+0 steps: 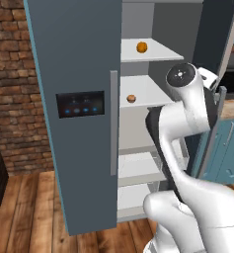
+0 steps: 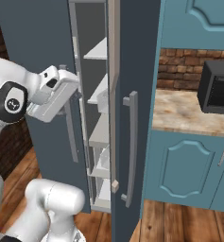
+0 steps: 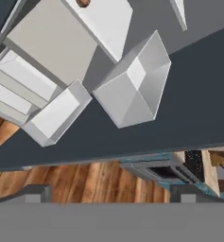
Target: Retrieve the orange and tangerine from the fridge and place them into the bowl on the dining table.
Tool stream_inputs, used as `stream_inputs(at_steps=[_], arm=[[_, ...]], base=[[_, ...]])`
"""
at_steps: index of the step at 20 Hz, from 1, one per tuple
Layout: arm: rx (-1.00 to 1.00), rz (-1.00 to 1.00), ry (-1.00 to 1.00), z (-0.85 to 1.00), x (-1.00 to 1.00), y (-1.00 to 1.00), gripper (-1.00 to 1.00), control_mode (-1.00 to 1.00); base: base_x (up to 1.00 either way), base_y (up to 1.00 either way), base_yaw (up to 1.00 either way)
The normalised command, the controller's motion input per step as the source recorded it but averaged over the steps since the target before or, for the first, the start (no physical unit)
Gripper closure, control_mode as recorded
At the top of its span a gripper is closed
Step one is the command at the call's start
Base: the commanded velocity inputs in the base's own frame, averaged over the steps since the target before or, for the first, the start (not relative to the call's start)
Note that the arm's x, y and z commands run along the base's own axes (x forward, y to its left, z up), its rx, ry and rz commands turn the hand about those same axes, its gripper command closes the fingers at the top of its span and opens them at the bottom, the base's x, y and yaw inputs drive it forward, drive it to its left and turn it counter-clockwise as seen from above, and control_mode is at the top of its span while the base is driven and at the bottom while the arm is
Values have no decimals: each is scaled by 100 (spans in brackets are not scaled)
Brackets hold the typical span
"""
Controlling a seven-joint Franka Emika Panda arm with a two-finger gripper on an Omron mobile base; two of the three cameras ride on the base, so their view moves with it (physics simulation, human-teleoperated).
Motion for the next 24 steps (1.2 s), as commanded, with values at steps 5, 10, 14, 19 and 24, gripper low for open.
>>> stream_inputs(at_steps=[5,10,14,19,24], arm=[[-3,-7,1,0,31,-23,-100,-100],[-1,-5,4,0,61,-29,-100,-100],[0,0,7,-6,91,-20,-100,-100],[0,0,7,-6,86,-16,-100,-100],[0,-4,9,-1,30,-54,-100,-100]], base=[[0,0,0],[0,0,0],[0,0,0],[0,0,0],[0,0,0]])
